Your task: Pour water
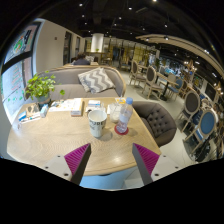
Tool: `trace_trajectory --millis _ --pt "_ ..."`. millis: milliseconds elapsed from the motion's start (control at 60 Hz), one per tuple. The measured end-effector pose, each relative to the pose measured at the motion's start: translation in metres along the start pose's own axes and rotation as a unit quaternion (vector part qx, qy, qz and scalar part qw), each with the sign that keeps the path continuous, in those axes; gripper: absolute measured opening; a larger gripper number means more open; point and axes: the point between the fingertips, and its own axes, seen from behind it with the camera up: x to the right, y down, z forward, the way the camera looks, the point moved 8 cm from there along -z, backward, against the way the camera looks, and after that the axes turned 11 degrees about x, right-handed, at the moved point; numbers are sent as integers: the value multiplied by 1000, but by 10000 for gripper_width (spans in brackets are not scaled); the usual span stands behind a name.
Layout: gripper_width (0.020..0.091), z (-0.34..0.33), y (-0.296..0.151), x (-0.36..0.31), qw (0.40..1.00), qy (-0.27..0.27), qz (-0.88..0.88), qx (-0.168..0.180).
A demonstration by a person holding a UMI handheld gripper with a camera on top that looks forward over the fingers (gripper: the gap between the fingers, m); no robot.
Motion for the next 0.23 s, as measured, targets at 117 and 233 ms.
trace_trajectory --millis 117,233 --pt "853 -5 -1 -5 1000 1 10 4" --pt "856 -3 -2 -4 1000 6 17 8"
